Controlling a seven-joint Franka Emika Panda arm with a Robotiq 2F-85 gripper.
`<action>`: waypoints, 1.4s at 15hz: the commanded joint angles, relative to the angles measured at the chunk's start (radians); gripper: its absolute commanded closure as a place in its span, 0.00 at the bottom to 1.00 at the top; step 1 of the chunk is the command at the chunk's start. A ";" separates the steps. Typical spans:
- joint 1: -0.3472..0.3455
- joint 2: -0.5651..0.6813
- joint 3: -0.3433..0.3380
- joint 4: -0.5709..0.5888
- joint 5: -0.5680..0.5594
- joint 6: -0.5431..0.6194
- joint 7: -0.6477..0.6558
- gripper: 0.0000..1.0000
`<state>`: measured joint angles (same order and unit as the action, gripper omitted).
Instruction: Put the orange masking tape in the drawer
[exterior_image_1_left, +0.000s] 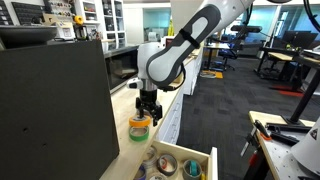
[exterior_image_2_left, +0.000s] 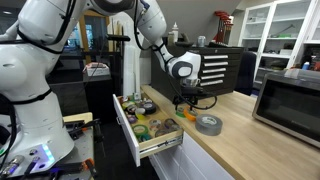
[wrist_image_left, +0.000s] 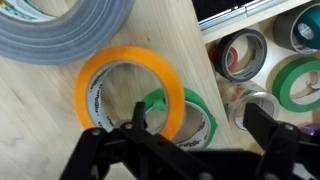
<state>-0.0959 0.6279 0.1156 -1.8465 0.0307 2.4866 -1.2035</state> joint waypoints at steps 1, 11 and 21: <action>-0.027 0.053 0.030 0.096 -0.008 -0.072 -0.042 0.00; -0.028 0.109 0.032 0.184 -0.008 -0.132 -0.080 0.74; -0.016 0.091 0.019 0.183 -0.018 -0.179 -0.071 0.93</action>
<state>-0.1046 0.7256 0.1302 -1.6788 0.0287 2.3481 -1.2676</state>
